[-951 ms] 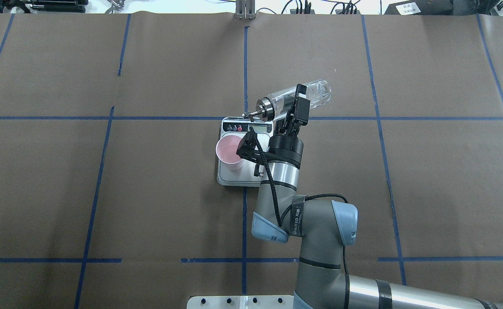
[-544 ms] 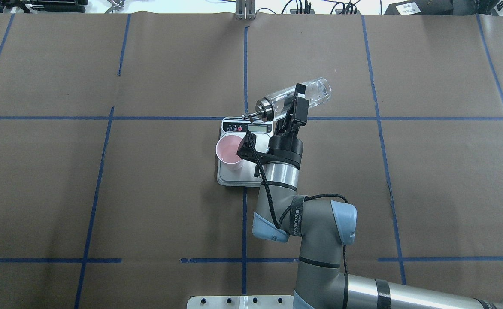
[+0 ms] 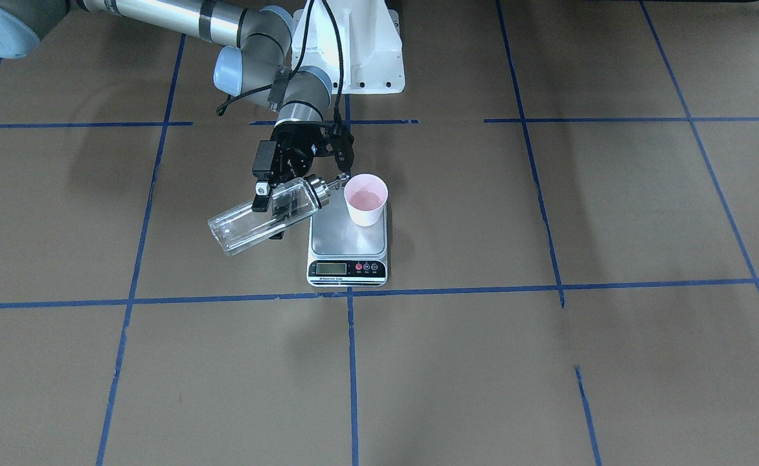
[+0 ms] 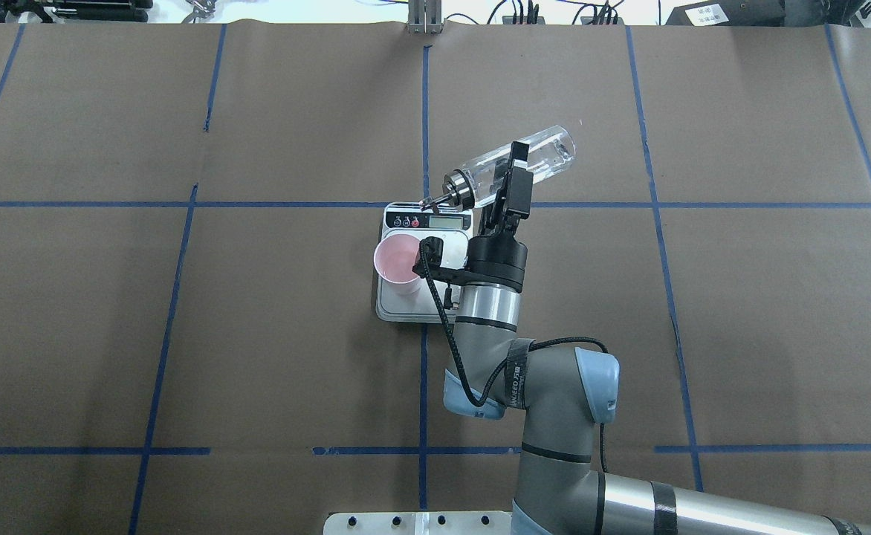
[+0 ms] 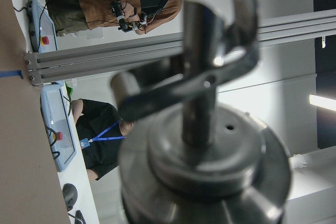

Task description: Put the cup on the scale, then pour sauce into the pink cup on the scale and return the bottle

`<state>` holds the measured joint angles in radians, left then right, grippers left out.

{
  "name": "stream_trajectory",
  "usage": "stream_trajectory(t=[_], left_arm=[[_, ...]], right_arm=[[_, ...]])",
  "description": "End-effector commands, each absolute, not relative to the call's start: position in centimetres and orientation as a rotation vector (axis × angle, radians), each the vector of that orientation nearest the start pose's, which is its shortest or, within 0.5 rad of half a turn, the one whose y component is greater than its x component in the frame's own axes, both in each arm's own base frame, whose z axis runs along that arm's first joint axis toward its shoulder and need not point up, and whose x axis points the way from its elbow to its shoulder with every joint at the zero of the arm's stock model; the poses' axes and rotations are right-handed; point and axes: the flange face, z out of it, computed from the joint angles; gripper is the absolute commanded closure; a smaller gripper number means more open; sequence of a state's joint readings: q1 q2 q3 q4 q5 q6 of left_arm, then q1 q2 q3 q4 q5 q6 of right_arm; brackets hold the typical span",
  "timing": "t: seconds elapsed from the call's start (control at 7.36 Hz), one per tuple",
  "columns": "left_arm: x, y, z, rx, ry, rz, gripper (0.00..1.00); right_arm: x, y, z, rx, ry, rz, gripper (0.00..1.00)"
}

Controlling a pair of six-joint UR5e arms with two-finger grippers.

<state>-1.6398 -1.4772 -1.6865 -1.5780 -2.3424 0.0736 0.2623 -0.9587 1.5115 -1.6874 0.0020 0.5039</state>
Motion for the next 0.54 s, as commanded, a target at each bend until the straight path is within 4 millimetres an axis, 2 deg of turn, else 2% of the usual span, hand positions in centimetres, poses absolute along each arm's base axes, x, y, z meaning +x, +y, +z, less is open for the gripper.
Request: stream_trajectory(t=[0.0, 0.41], left_arm=[[-9.51, -44.93, 64.51, 0.083, 0.768, 0.016, 0.0], [-9.51, -44.92, 64.59, 0.081, 0.768, 0.015, 0.0]], right_arm=[[-58.39, -39.79, 26.22, 1.439, 0.7, -0.281, 1.0], [-58.41, -39.35, 26.11, 1.462, 0.752, -0.29, 1.0]])
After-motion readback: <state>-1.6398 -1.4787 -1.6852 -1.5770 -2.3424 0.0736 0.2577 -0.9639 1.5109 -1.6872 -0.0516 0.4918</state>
